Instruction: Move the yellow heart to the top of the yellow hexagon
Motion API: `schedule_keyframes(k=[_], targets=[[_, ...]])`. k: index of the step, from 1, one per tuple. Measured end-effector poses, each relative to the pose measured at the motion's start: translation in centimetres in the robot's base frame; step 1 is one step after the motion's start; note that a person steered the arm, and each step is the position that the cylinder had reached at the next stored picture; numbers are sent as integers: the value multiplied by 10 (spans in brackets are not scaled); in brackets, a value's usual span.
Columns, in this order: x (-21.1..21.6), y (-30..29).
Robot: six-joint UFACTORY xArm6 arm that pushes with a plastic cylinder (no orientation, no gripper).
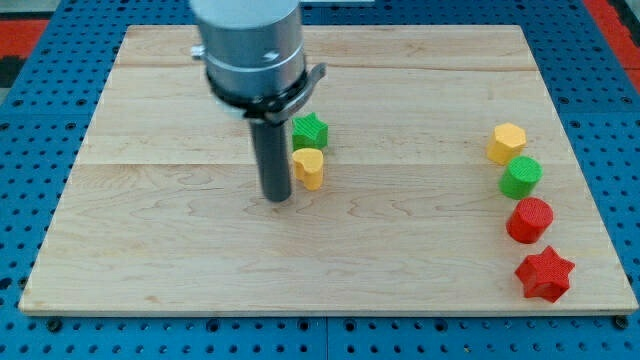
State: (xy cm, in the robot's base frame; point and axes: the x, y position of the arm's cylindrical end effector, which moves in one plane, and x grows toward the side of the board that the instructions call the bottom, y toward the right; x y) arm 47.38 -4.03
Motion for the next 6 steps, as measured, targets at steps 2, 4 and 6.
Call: schedule_keyframes(k=[2, 4, 6], targets=[[-67, 87], [-64, 145], [-96, 211]])
